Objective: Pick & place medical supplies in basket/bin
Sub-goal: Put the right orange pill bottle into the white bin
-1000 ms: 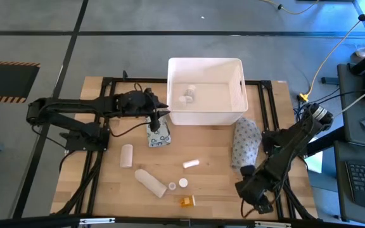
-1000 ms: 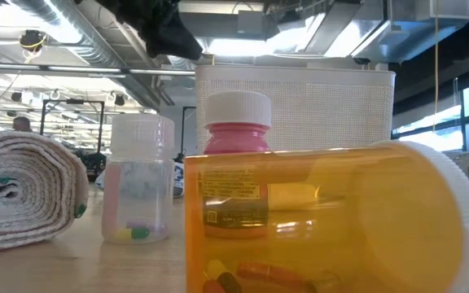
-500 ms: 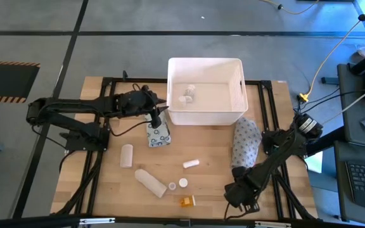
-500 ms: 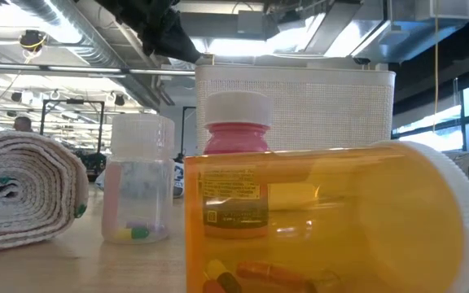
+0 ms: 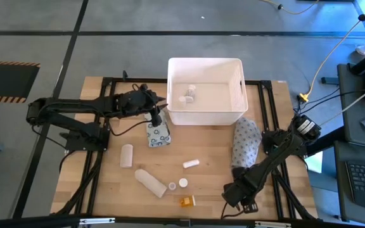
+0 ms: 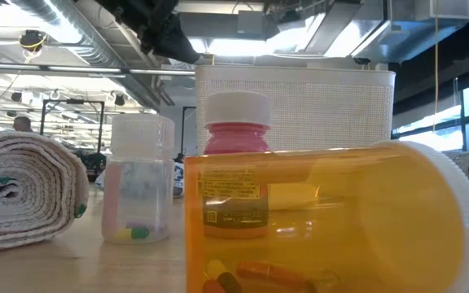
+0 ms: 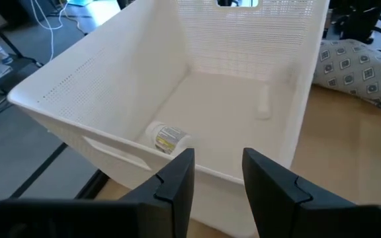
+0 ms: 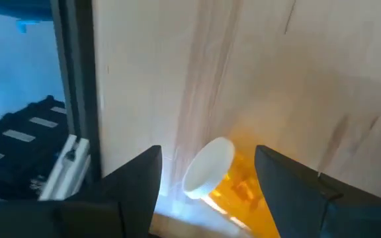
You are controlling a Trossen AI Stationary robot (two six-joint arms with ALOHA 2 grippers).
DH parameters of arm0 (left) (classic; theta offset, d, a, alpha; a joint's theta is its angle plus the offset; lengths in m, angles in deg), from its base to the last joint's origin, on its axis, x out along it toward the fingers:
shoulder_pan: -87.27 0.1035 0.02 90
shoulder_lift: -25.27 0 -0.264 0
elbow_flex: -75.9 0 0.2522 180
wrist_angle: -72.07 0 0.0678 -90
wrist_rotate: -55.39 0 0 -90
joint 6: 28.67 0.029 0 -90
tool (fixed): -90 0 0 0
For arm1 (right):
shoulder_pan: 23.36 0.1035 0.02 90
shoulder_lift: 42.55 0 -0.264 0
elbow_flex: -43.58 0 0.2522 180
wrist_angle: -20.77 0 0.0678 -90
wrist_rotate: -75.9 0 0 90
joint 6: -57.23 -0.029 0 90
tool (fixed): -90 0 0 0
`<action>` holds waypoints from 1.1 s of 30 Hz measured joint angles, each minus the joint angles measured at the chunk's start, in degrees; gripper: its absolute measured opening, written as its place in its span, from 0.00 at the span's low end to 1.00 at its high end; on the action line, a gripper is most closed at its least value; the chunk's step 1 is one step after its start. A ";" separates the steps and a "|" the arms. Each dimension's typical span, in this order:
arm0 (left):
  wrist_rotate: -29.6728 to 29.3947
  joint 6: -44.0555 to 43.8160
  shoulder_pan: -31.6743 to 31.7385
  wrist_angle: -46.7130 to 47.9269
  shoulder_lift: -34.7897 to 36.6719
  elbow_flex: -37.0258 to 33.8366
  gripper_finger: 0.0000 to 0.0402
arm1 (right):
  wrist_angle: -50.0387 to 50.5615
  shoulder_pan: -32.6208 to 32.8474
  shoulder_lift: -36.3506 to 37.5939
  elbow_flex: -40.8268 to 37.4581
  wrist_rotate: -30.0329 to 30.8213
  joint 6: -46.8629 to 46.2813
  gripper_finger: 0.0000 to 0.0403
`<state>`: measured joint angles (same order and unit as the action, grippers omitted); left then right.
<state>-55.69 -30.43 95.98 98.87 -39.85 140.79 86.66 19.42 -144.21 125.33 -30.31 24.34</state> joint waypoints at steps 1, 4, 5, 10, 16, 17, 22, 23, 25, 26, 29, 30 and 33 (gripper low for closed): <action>-0.26 -0.01 0.00 0.00 0.00 0.00 0.30 | -0.11 -0.03 0.00 0.02 1.07 1.34 0.60; -0.41 0.00 0.00 0.00 0.00 0.00 0.30 | -0.08 -0.13 0.00 0.02 5.88 3.44 0.60; -0.42 0.00 0.00 0.00 0.00 0.00 0.30 | -0.08 -0.15 0.02 0.00 7.30 3.49 0.60; -0.51 -0.33 0.00 0.00 0.00 0.00 0.30 | -0.24 -0.32 0.04 0.01 8.86 3.17 0.61; -0.55 -0.47 0.00 0.00 0.00 0.00 0.30 | -1.81 -0.31 0.04 0.00 12.16 3.27 0.72; -0.55 -0.48 0.00 0.00 0.00 0.00 0.30 | -2.27 -0.31 0.04 0.00 12.18 3.41 0.75; -0.55 -0.52 0.00 0.00 0.00 0.00 0.30 | -2.37 -0.31 0.06 0.00 12.28 5.01 0.87; -0.55 -0.52 0.00 0.00 0.00 0.00 0.30 | -1.84 -0.31 0.07 0.00 12.26 5.02 0.88; -0.55 -0.52 0.00 0.00 0.00 0.00 0.30 | 0.81 -0.31 0.09 0.00 11.69 5.10 0.90; -0.55 -0.52 0.00 0.02 0.00 0.00 0.30 | 2.56 -0.31 0.09 0.00 10.91 5.14 0.91; -0.55 -0.52 0.00 0.02 0.00 0.00 0.30 | 5.95 1.27 0.29 0.00 8.86 8.98 0.91; -0.55 -0.50 0.00 0.02 0.00 0.00 0.30 | 6.43 2.29 0.34 0.00 8.63 10.83 0.91; -0.53 -0.52 0.00 0.02 0.00 0.00 0.30 | 7.54 5.14 0.42 0.00 9.63 14.76 0.91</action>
<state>-56.22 -30.96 95.98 98.89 -39.85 140.79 94.20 24.57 -143.80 125.32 -20.68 39.10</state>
